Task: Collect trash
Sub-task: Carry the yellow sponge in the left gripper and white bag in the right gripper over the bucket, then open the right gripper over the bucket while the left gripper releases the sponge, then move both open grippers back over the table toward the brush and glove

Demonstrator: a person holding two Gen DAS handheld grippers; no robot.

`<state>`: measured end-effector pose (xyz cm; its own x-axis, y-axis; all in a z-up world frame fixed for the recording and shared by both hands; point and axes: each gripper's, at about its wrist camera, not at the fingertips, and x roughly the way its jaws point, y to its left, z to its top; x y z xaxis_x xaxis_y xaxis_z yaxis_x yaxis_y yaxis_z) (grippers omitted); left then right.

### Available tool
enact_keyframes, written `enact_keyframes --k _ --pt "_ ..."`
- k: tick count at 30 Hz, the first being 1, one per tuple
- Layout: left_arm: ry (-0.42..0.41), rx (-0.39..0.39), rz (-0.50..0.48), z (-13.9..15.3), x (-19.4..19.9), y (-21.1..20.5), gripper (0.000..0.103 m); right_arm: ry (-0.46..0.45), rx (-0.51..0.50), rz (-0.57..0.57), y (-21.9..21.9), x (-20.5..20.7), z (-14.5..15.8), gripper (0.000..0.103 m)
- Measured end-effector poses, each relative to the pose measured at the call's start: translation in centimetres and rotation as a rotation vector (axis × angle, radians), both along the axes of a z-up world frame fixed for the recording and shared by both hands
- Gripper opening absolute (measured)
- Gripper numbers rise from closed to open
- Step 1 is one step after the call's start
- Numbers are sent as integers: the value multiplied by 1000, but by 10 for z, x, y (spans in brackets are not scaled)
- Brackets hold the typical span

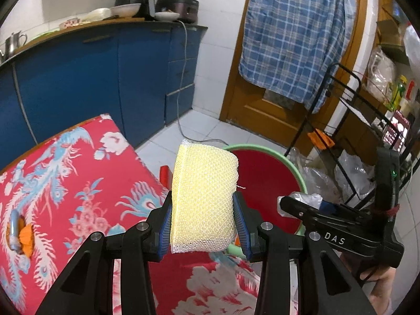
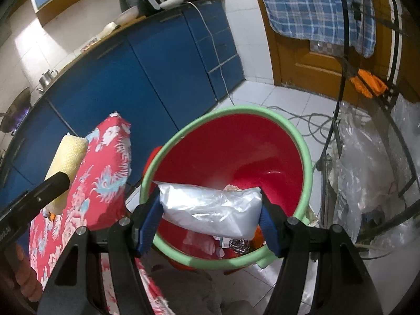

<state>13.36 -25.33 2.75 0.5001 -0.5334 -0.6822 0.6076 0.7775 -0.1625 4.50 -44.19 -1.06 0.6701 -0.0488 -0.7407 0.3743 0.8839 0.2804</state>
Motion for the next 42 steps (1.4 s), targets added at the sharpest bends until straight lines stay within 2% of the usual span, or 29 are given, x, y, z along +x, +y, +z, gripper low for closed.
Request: enact_keyframes --k 5,12,22,28,33,42 --pt "13 15 -4 -9 0 -8 43 8 11 -5 -5 1 -9 71" --pt "29 32 -9 -19 1 -13 43 -7 68 -26 -13 -1 -18 82" --pt "48 71 -60 -37 0 -34 44 -66 59 -64 -21 -20 1 82" --pt "38 90 -90 -41 -2 -45 49 -93 55 -92 -29 -32 11 82" --pt "35 99 -80 -42 -1 -47 64 -97 59 -97 -33 -37 12 82" --pt "32 84 -66 -37 -2 -42 65 -105 55 -82 -29 -40 15 82"
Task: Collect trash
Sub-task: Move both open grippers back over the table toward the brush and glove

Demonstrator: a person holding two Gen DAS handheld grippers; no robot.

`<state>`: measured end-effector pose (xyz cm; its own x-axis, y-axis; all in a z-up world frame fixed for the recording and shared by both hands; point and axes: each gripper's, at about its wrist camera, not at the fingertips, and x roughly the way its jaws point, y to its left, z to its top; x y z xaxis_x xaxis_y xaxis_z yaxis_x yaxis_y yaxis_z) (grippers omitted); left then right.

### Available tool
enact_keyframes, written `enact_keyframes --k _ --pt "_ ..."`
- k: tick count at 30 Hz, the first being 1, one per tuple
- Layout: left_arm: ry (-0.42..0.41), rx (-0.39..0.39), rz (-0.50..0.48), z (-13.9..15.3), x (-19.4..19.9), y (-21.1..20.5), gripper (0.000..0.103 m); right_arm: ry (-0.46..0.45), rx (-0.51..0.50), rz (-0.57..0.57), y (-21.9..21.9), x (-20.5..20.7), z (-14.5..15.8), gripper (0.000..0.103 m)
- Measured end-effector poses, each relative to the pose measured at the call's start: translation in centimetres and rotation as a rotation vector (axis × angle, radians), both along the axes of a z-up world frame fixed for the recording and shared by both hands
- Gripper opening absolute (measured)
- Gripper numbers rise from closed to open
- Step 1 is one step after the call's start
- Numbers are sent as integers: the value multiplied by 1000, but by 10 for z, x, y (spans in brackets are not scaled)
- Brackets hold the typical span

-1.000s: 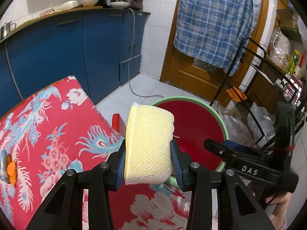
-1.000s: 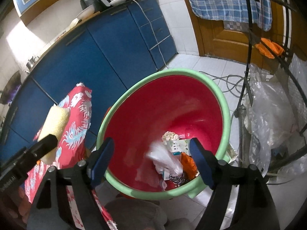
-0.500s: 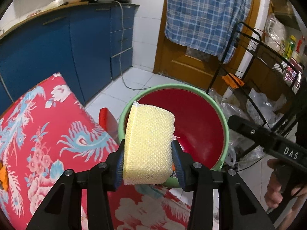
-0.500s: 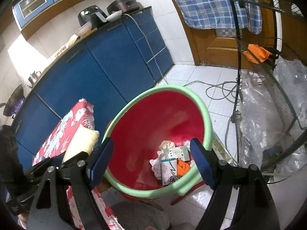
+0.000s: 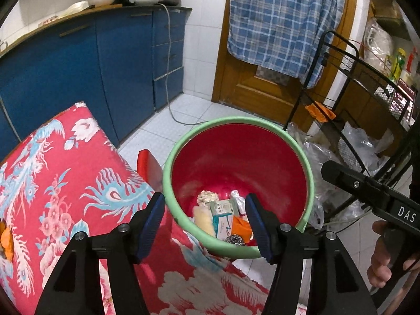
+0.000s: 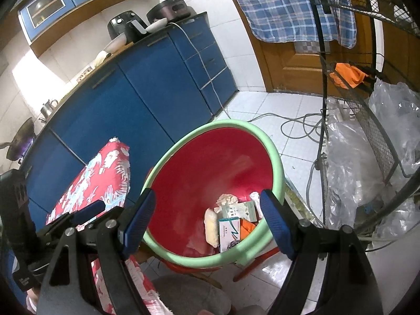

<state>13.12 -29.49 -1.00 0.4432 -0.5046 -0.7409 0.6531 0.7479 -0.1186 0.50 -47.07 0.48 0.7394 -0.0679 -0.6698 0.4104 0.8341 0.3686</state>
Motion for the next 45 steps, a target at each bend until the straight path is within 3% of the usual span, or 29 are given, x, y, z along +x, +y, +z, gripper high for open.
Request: enact_keyframes --k 25,45 --pt "-49 -24 208 31 -9 96 65 -47 -50 131 59 -1 30 82" --pt "-112 -9 456 48 2 220 65 -51 -85 326 143 36 45 82"
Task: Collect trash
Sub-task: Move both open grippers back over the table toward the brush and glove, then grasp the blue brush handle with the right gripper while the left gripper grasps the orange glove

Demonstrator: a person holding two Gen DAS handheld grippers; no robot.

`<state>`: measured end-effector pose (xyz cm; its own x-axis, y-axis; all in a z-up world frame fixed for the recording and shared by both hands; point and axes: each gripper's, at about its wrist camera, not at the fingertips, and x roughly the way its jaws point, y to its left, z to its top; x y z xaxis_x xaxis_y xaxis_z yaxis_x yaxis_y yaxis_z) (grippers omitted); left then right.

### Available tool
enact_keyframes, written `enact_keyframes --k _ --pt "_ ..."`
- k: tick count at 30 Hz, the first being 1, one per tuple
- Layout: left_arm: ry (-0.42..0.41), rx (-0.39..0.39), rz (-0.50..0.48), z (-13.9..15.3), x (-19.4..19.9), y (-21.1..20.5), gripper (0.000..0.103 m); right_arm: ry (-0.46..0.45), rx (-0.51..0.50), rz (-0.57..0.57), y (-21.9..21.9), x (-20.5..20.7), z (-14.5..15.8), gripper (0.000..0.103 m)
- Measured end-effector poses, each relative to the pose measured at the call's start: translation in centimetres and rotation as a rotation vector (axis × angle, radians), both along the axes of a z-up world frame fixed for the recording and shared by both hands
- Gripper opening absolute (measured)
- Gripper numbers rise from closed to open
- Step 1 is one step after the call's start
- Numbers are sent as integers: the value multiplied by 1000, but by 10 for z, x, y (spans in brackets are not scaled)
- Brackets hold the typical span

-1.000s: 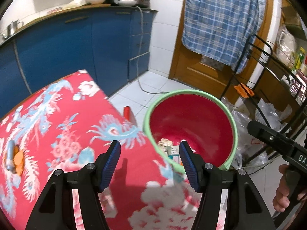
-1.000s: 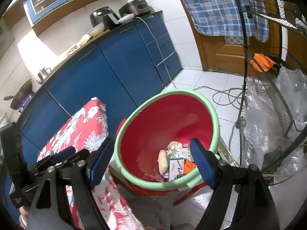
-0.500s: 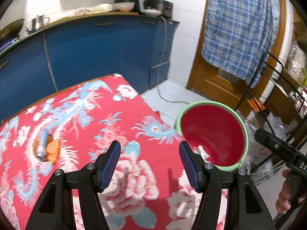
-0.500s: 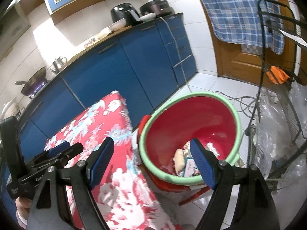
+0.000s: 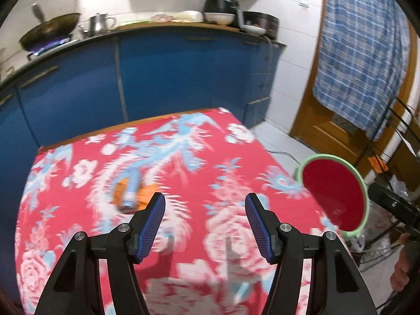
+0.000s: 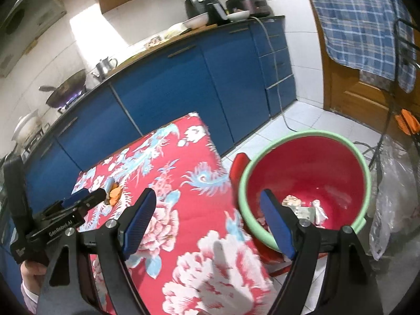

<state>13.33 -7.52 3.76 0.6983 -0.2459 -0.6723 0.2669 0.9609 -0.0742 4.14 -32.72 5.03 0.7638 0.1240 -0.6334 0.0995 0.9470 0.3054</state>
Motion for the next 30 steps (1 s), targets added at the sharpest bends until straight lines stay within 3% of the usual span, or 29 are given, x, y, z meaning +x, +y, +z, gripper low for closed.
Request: enact_keyframes --k 13,22,30 --pt "6 13 192 1 22 96 65 32 -9 136 67 47 -3 82" --pt "16 43 272 -9 30 129 65 73 -28 249 131 81 -12 81" --pt "38 32 310 -25 35 147 65 149 -4 341 184 116 -35 66"
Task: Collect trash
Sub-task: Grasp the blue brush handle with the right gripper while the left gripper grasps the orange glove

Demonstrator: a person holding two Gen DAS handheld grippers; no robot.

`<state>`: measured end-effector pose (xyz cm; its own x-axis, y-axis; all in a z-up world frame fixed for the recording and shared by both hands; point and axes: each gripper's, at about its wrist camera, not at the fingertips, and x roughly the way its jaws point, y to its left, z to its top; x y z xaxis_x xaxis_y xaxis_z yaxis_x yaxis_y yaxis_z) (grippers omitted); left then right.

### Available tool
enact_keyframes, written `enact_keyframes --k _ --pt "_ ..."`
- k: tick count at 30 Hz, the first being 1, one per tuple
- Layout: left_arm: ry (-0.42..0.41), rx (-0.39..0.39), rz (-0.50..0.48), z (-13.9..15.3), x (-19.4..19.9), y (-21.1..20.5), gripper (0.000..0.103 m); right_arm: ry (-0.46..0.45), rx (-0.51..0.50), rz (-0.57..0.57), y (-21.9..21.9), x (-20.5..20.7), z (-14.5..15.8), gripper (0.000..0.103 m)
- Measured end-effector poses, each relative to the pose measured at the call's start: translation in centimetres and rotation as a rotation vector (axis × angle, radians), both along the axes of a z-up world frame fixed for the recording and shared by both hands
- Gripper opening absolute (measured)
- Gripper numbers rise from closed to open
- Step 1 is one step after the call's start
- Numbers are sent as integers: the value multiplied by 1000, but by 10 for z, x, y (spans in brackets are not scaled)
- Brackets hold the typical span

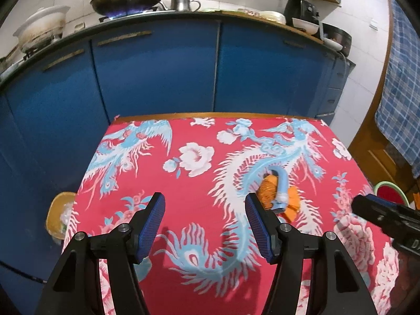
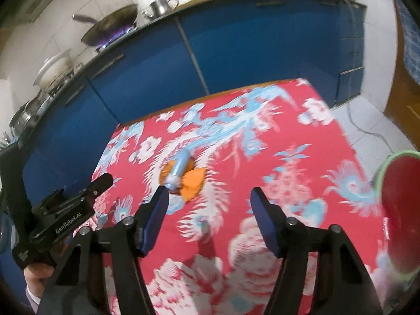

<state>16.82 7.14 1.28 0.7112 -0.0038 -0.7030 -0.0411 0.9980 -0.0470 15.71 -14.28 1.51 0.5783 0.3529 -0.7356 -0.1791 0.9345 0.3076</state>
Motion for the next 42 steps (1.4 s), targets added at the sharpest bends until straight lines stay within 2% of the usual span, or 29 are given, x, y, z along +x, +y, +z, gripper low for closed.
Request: enact_keyframes --k 6,8,11,19,25,31,42 --pt "5 -24 7 -8 5 6 65 61 0 48 34 24 -22 52" --pt "7 -29 8 -10 7 8 65 80 4 57 41 30 -28 52" --pt "11 -39 6 -13 10 10 65 102 6 61 50 40 -35 42" --pt "16 -59 8 -19 15 16 65 131 17 64 65 60 -47 37" --pt "23 -67 1 -22 16 15 65 141 14 68 72 68 -54 24" --pt "26 -69 -17 -23 15 11 65 117 51 71 64 60 -47 22" --pt "33 -86 -79 -18 18 -11 65 15 75 40 25 22 -6 22"
